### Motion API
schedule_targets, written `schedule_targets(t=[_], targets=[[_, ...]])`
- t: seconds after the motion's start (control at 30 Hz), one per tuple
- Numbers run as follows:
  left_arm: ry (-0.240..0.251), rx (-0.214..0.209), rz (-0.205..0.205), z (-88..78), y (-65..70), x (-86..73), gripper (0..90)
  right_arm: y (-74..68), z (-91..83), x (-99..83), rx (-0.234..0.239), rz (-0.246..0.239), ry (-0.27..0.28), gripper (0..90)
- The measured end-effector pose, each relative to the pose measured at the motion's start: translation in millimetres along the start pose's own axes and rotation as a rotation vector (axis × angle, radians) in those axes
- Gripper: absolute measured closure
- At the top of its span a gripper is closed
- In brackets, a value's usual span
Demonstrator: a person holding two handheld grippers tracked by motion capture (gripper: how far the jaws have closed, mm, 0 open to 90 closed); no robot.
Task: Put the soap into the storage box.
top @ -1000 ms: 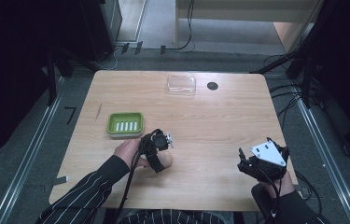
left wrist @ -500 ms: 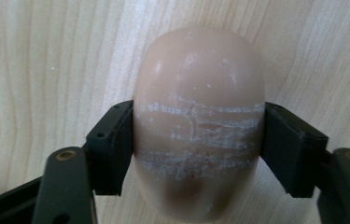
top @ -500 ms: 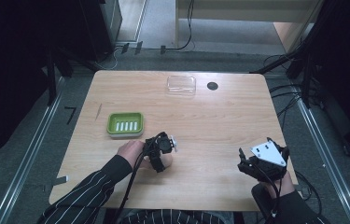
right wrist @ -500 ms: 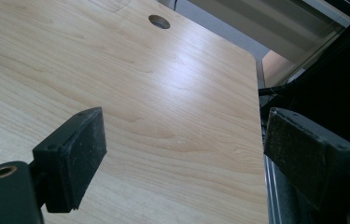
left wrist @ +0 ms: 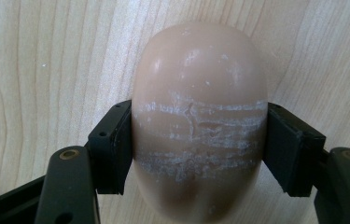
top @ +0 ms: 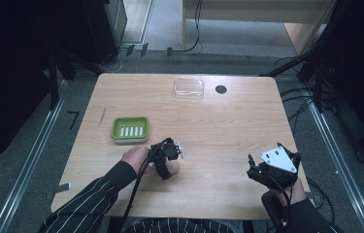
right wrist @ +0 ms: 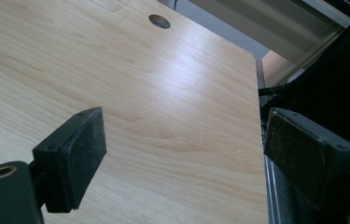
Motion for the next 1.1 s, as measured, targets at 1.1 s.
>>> schedule_targets(t=[1.1], targets=[[0.033, 0.028, 0.013, -22.7, 1.5, -36.0, 33.8, 0.0, 0.2, 0.5, 0.006, 0.003, 0.002, 13.8]])
Point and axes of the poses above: each handheld gripper's, and its own axes: z roughly forward along the jaws, x roughly out of its top, y roughly to its right, the point moved 3 cm from there along z, roughly forward along the jaws, and after that the axes turned 14 degrees about z, right-handed, at the moved point
